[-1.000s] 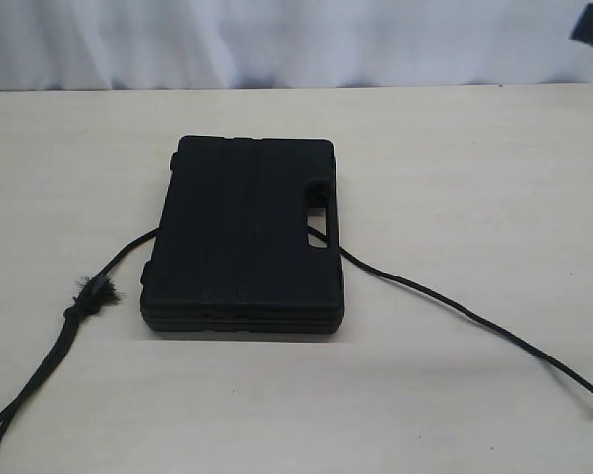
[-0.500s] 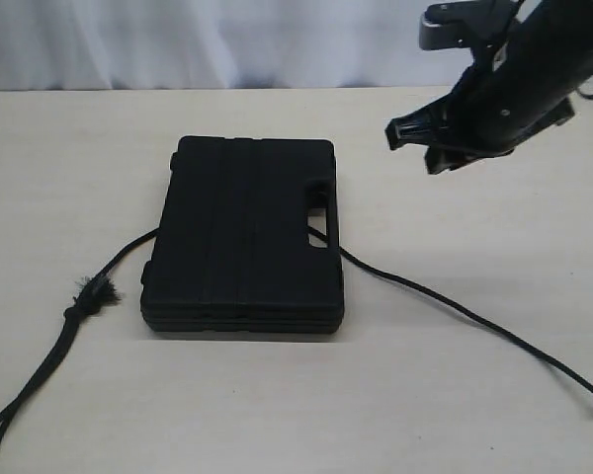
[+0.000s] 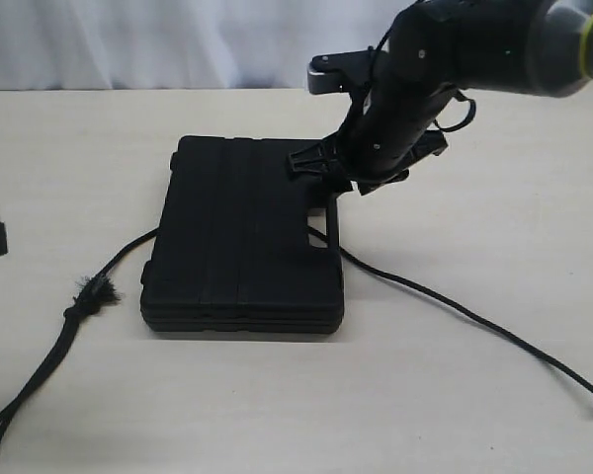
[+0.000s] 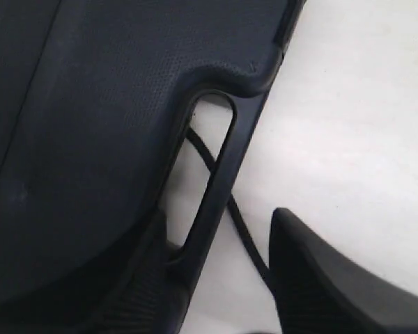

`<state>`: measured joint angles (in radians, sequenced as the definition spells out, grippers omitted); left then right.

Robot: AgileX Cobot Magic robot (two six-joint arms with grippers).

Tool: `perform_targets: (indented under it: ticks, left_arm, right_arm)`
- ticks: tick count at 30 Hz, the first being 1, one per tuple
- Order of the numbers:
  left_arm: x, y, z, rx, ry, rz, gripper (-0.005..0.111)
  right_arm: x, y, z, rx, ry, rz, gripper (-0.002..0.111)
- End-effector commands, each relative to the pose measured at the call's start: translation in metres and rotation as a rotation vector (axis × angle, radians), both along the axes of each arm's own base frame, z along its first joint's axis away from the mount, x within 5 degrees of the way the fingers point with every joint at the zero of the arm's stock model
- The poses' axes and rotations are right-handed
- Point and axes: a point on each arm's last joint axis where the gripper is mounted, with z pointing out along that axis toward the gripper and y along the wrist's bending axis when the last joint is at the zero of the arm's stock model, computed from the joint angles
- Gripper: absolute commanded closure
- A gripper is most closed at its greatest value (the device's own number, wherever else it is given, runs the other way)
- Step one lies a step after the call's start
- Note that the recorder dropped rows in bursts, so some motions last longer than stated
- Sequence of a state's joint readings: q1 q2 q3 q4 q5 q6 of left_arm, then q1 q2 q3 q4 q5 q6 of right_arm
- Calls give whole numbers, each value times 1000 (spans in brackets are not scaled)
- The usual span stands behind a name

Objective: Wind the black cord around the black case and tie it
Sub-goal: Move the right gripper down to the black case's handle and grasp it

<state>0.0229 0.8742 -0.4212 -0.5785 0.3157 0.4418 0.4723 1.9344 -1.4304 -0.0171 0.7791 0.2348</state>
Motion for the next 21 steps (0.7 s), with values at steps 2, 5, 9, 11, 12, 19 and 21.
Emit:
perform_targets:
  ticks: [2,5,9,11,12,19,21]
  left_arm:
    - [7,-11,-3,-12,-2,-142,107]
    - [8,-12,-2,-24,-12,-156,107]
    - [7,-13,-2,-25,-10,-158,107]
    - [7,-13,-2,-25,-10,-158,107]
    - [7,-13,-2,-25,-10,-158,107]
    - [7,-12,-2,-24,-11,-157,107]
    - [7,-13,-2,-32,-11,-155,107]
  right_arm:
    - [21,8,-25,-31,13,-54,63]
    - [30,11,-38,-32,23,-109,63]
    - [38,15,-52,-25,16,-140,63]
    - [40,16,-55,-15,10,-141,63]
    - [41,16,-57,-16,11,-140,63]
    - [41,17,-77,-32,53,-162,65]
    - [41,16,-77,-36,51,-160,76]
